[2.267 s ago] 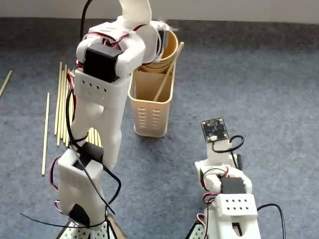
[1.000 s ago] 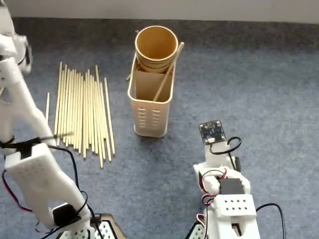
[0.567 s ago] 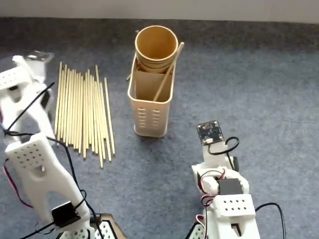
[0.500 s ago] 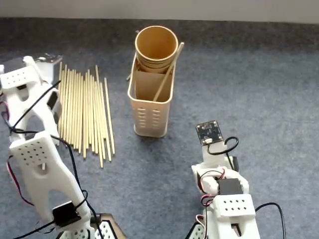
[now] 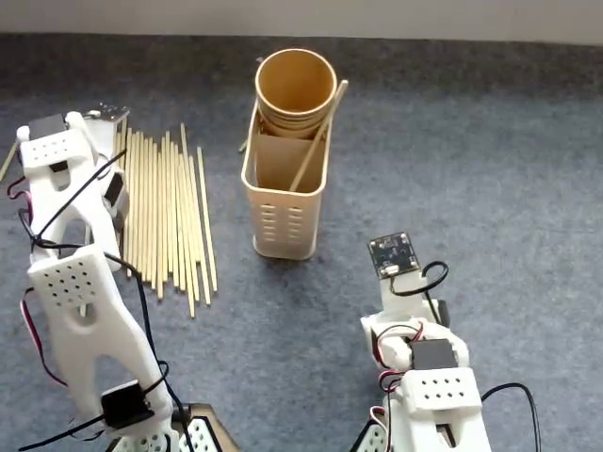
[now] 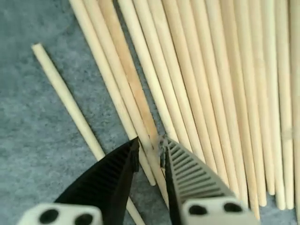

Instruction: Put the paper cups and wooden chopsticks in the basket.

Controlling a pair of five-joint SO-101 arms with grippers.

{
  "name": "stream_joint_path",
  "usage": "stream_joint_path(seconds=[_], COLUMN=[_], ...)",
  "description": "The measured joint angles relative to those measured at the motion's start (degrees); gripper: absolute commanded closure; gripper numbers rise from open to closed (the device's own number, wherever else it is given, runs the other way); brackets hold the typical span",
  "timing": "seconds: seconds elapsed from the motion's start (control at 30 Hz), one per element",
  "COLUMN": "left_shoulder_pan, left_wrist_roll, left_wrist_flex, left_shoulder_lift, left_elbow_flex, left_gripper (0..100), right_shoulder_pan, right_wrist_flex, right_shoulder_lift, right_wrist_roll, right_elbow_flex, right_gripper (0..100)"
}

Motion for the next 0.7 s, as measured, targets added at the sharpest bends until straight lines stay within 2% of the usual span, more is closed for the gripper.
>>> stream_joint_path(seconds=[0.43, 0.53, 0.67, 0.7], left_shoulder_pan=[-1.1, 0.6, 3.8, 4.2], left_wrist_roll=[1.1, 1.1, 1.1, 1.1], left_wrist_flex=[-3.8, -3.8, -3.9, -3.9], left_shoulder_lift=[3.3, 3.3, 3.3, 3.3], left_elbow_flex=[-0.1, -0.1, -0.2, -0.4], left_gripper=[89, 89, 100, 99], right_shoulder_pan=[0.0, 0.0, 0.0, 0.0], right_wrist_flex=[0.0, 0.0, 0.0, 0.0], right_shoulder_lift=[0.0, 0.0, 0.0, 0.0], right_wrist_roll=[0.0, 0.0, 0.0, 0.0], right_elbow_flex=[0.0, 0.0, 0.0, 0.0], right_gripper=[64.1, 64.1, 64.1, 64.1])
